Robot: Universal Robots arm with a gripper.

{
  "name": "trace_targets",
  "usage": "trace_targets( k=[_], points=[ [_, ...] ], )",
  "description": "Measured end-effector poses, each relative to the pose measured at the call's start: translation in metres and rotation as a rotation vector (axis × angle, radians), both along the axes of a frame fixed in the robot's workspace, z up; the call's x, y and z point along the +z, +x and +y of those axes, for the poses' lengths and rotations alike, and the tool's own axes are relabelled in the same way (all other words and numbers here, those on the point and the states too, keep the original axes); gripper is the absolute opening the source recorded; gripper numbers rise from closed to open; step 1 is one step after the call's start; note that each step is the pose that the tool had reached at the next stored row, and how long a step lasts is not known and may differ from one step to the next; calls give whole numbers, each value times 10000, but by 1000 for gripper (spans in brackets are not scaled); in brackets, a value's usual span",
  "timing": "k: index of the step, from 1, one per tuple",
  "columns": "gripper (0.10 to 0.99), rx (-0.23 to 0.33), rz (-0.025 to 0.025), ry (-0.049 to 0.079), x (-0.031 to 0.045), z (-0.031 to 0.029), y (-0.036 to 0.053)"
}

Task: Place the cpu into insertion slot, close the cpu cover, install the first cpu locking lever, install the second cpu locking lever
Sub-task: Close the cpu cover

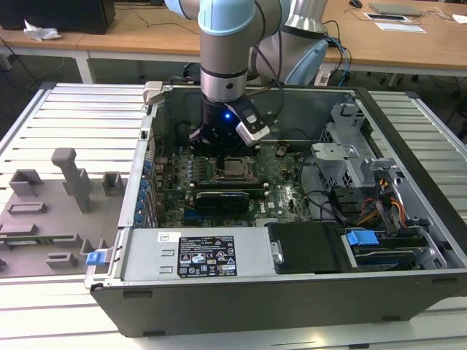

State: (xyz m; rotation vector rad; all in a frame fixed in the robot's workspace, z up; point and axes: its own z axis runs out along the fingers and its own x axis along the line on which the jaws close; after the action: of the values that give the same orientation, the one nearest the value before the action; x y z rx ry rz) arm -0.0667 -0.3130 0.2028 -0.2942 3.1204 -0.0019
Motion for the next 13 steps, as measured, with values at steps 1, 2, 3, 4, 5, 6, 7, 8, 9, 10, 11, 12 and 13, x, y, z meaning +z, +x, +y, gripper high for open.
trace_targets(
  k=[1, 2, 3, 4, 5, 6, 7, 8, 9, 10, 11, 12, 13],
  points=[
    [106, 0, -1, 5, -2, 1, 4],
    [106, 0, -2, 4, -1, 1, 13],
    [106, 0, 0, 3, -1, 1, 18],
    [106, 1, -7, 11, -4, 2, 28],
    [106, -2, 0, 5, -2, 1, 37],
    [106, -2, -1, 4, -2, 1, 40],
    [106, -1, -2, 4, -1, 1, 41],
    [106, 0, -3, 4, 1, 1, 42],
    [106, 1, -7, 9, 6, 2, 43],
    [106, 1, -19, 22, 22, 4, 45],
    [106, 3, -21, 19, 38, 4, 46],
    [106, 3, -4, 5, 74, 1, 43],
    [106, 2, -5, 7, 93, 1, 43]
  ],
)
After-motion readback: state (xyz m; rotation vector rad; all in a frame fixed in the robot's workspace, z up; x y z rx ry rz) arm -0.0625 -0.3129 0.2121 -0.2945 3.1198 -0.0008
